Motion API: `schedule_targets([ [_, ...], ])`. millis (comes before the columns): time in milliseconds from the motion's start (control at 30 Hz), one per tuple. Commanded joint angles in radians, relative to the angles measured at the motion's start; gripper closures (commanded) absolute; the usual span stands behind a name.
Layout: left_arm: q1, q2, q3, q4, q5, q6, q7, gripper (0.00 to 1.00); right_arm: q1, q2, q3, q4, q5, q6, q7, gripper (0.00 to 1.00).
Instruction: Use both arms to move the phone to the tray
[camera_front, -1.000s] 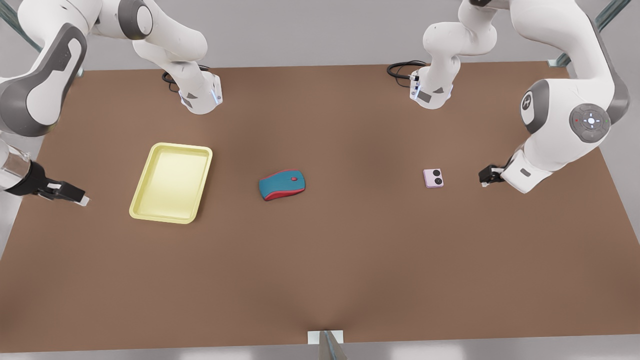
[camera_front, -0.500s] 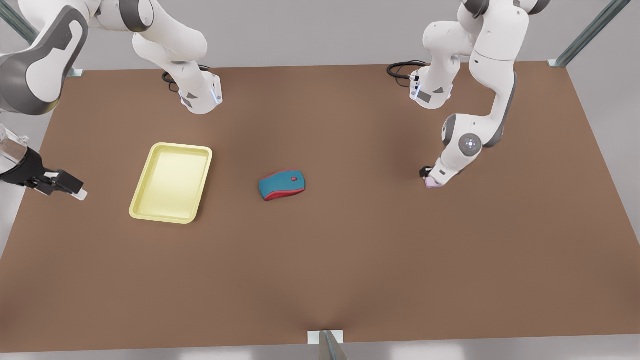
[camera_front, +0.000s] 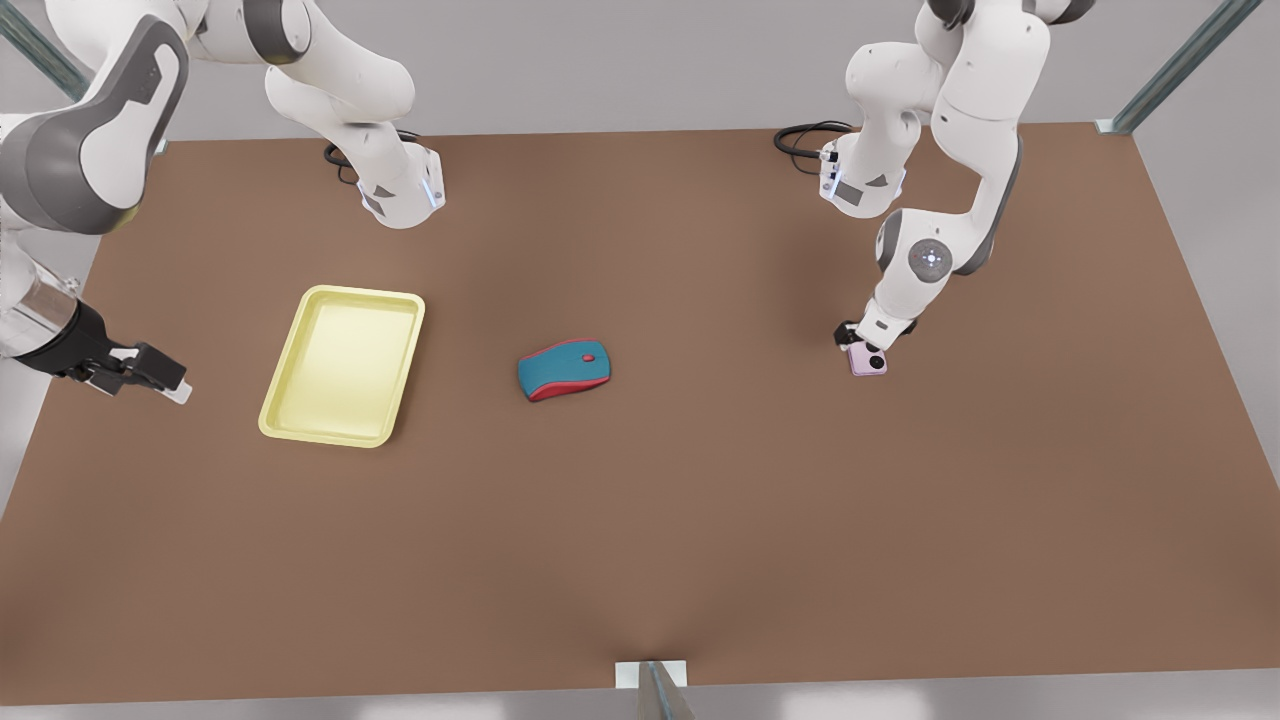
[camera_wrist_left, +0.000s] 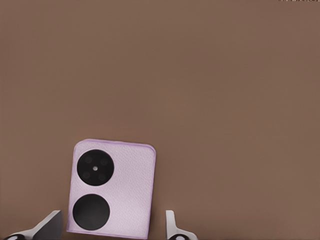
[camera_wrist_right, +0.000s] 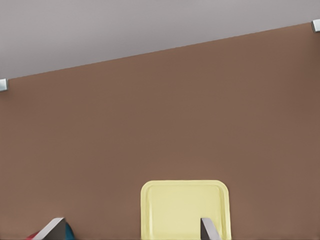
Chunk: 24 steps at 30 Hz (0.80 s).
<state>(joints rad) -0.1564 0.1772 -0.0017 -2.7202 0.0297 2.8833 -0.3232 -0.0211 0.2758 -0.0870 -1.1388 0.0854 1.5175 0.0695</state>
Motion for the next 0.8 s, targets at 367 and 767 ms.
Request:
schedule_targets([
  [367,0.003,0.047,0.017,0.034,0.013,0.024,-0.034,0.00,0.013,-0.030,0.000,-0.050,-0.023,-0.023,0.009,0.00],
  [767,0.003,0.070,0.017,0.039,0.015,0.048,-0.034,0.21,0.009,0.002,0.000,-0.050,-0.024,-0.008,0.007,0.00],
])
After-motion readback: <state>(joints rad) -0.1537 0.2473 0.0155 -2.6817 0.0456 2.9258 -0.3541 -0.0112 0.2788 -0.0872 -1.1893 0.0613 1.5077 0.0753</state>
